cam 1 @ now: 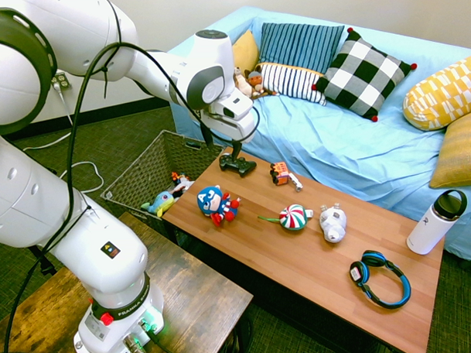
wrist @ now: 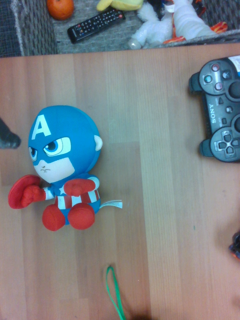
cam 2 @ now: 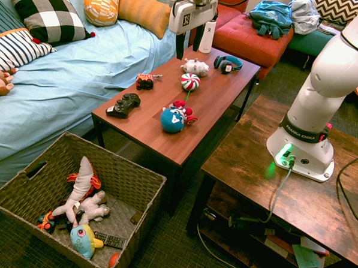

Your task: Put the toy car in the basket

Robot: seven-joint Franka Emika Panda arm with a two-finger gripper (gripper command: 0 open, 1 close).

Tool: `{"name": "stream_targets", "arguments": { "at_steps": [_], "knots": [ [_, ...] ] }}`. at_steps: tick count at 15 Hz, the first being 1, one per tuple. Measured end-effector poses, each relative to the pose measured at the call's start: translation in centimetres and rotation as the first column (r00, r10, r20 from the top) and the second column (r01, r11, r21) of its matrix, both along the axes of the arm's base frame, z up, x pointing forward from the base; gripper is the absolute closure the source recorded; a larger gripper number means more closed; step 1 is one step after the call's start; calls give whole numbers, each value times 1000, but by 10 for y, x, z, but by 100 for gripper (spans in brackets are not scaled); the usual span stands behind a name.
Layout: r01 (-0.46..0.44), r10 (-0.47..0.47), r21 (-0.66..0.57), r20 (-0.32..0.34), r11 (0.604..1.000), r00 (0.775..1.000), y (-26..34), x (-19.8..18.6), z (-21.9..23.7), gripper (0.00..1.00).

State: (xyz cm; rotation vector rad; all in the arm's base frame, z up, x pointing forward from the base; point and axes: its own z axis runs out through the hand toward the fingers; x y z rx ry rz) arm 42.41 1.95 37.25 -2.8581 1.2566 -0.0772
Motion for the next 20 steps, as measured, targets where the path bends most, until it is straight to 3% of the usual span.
{"name": "stream_targets", "arguments": {
  "at_steps": [6, 12, 16, 20],
  "knots": [
    [-50, 50, 21, -15, 999, 999, -68, 28, 16, 0],
    [-179, 179, 16, -120, 984, 976, -108, 149, -59, 0],
    [-312, 320, 71, -239, 947, 917, -103, 211, -143, 0],
    [-446, 462, 124, -278, 886, 842, -101, 258, -193, 0]
  ]
}}
